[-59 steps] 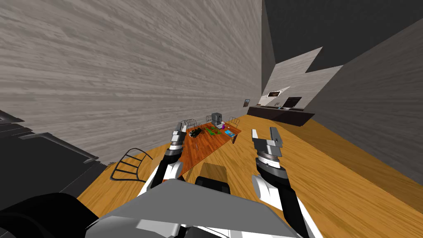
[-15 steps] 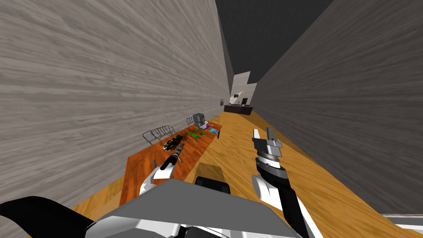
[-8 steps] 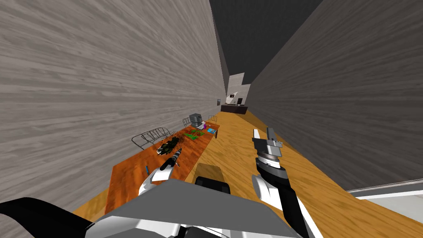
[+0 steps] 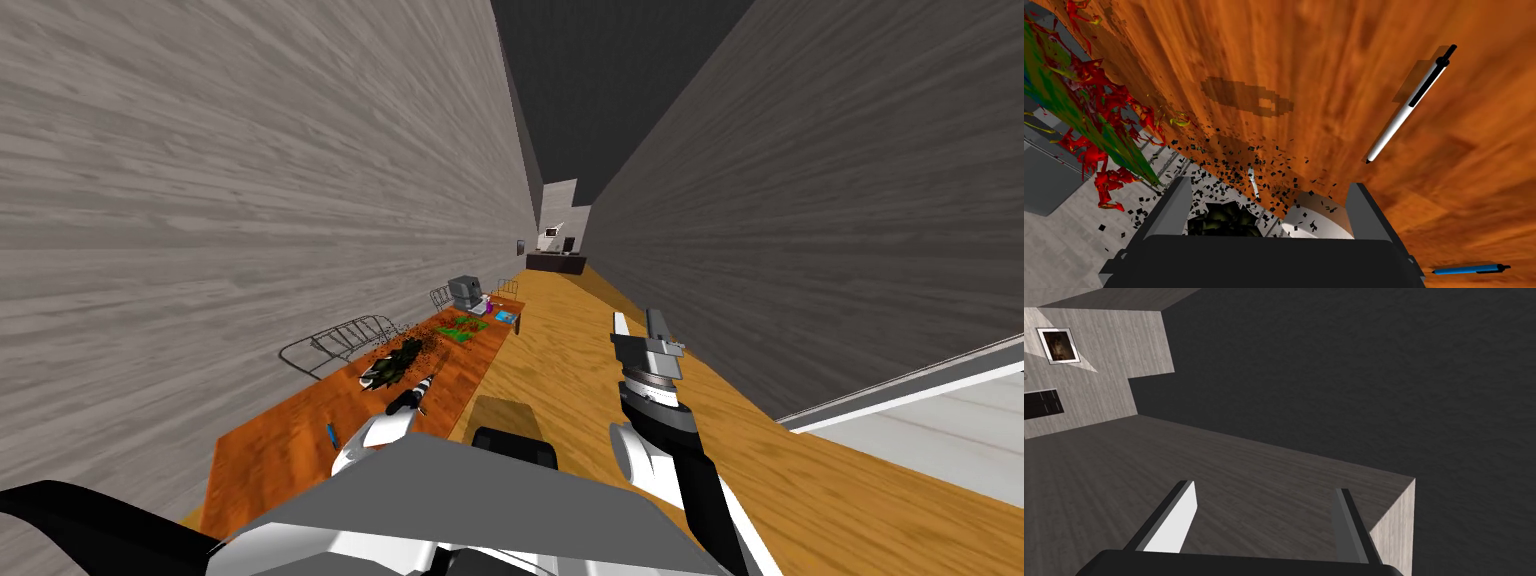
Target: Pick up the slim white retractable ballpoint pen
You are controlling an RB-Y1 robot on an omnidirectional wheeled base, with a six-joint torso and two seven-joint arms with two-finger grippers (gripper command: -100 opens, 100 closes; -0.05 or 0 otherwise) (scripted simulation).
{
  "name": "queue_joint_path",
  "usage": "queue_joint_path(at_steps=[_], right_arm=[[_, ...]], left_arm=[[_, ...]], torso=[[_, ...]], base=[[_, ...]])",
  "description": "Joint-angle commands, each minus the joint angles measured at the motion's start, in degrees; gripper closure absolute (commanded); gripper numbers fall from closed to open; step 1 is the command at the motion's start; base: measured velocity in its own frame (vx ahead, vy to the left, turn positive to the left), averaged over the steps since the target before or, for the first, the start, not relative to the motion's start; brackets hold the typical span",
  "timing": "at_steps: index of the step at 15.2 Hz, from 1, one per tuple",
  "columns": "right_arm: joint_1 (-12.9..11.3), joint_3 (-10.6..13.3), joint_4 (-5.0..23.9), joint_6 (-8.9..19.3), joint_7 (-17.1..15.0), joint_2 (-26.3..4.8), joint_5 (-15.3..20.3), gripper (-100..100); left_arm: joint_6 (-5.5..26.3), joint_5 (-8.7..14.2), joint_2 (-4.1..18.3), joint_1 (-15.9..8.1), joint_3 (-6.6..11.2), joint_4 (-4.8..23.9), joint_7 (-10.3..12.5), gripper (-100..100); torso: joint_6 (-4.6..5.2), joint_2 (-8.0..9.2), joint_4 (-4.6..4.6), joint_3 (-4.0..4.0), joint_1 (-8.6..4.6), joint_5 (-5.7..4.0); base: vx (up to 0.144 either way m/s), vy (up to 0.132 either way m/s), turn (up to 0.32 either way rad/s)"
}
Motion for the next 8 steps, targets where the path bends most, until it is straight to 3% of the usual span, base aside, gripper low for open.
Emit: queue_joint_path(at_steps=[1, 2, 4, 8], right_arm=[[0.0, 0.0, 0.0, 0.0, 0.0, 0.0, 0.0, 0], [0.0, 0.0, 0.0, 0.0, 0.0, 0.0, 0.0, 0], [0.0, 0.0, 0.0, 0.0, 0.0, 0.0, 0.0, 0], [0.0, 0.0, 0.0, 0.0, 0.0, 0.0, 0.0, 0]], left_arm=[[1.52, -0.04, -0.15, -0.72, 0.57, 2.53, -0.61, -100], [3.29, 0.18, -0.14, -1.34, 1.15, 3.94, -1.32, -100], [3.29, 0.18, -0.14, -1.34, 1.15, 5.05, -1.32, -100], [6.59, 0.59, -0.14, -2.49, 2.24, 9.76, -2.64, -100]], torso=[[0.0, 0.0, 0.0, 0.0, 0.0, 0.0], [0.0, 0.0, 0.0, 0.0, -0.01, 0.0], [0.01, -0.01, 0.0, 0.0, 0.01, 0.0], [0.01, -0.01, 0.0, 0.0, 0.0, 0.0]], base=[[0.008, 0.02, -0.144], [0.009, 0.025, -0.206], [0.009, 0.027, -0.108], [0.008, 0.024, -0.148]])
